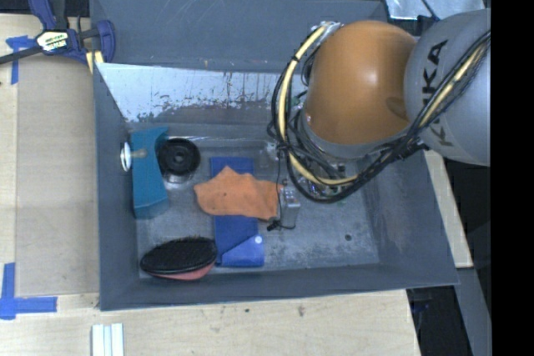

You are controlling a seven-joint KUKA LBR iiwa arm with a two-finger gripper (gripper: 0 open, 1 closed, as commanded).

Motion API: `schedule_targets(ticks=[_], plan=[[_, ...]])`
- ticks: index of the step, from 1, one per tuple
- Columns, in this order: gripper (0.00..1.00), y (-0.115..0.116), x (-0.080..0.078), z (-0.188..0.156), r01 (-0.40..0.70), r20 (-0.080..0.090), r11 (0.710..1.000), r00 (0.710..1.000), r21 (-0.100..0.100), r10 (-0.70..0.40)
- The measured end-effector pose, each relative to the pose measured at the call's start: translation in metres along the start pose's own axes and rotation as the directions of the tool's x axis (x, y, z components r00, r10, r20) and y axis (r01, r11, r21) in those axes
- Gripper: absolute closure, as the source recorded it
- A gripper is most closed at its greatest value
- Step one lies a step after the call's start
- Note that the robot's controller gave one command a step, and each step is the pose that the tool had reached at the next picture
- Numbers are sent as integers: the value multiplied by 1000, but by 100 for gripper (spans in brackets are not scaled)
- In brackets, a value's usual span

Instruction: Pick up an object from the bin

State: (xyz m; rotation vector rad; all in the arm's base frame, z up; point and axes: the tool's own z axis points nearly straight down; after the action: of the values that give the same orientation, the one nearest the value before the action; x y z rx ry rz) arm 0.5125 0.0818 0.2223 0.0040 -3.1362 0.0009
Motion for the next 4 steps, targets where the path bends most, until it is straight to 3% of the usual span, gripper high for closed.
schedule_targets(ticks=[1, 2, 3, 4], plan=[[0, 0, -1, -5, -2, 8, 1000, 1000, -1, 2], [0, 12, -21, 33, 44, 18, 999, 999, -1, -44], [0, 22, -12, 89, 50, 11, 999, 999, -1, -50], [100, 16, -58, 129, -200, 13, 980, 980, -4, 200]])
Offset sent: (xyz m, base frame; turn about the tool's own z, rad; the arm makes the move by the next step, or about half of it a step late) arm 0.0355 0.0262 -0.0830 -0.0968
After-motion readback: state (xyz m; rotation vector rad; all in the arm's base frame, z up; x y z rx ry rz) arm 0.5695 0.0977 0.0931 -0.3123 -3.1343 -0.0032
